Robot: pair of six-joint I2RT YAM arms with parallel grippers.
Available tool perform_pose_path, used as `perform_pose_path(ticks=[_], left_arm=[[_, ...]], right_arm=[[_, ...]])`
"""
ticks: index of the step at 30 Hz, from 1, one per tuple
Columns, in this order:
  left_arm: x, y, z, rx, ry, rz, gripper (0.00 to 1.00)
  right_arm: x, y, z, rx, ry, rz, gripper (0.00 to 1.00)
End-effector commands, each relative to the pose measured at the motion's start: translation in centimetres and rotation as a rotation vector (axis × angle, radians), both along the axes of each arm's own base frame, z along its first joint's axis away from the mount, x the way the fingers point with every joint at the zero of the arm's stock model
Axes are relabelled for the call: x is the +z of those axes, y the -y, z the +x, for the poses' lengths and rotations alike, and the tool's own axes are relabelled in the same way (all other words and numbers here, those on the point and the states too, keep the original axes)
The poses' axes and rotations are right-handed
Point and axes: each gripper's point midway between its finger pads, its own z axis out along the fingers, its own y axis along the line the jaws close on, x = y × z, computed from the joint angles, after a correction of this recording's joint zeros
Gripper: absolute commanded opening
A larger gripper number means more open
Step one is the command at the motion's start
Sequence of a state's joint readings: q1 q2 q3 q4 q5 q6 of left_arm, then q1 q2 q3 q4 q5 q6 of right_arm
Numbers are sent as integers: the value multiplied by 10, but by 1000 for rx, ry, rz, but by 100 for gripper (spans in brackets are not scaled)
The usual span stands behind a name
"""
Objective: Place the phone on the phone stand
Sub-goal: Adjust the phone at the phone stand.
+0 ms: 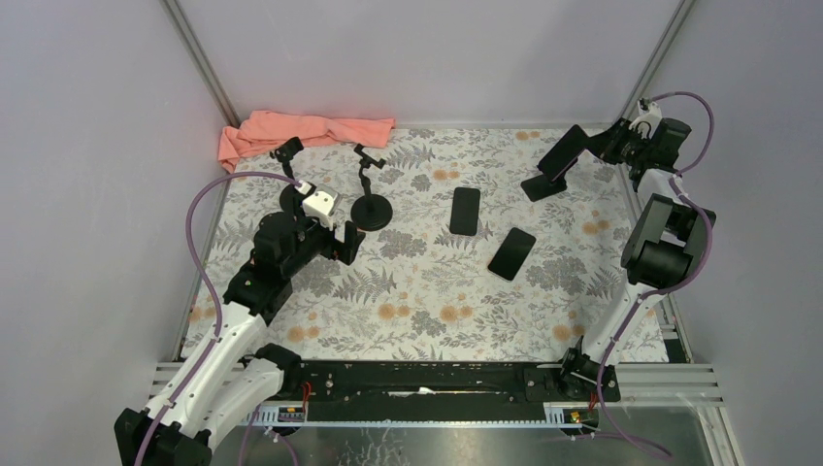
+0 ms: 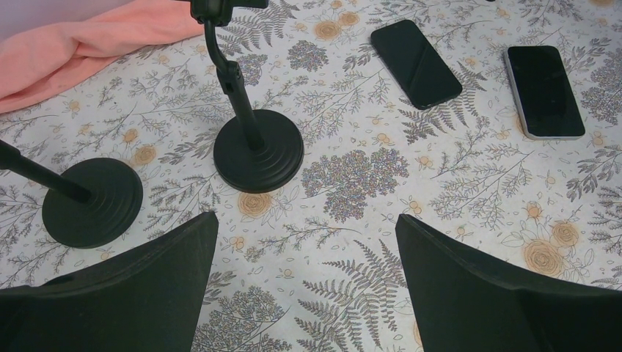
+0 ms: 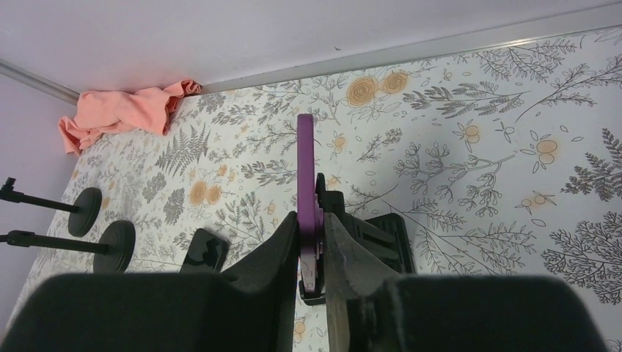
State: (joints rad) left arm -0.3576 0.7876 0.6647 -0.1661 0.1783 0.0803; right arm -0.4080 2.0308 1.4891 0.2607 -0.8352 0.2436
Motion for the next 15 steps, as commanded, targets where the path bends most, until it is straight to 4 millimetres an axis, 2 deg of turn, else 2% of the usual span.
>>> perform_pose_path(ticks=[1,8,15], left_arm=[[1,-1,2,-6,17,5,99],[2,0,2,-11,18,4,99],[0,0,1,-14,15,6,99]], right_arm=[[42,1,1,31,123,-32,19],[46,6,-3,47,135,-23,19],[36,4,-4,76,106,3,20]])
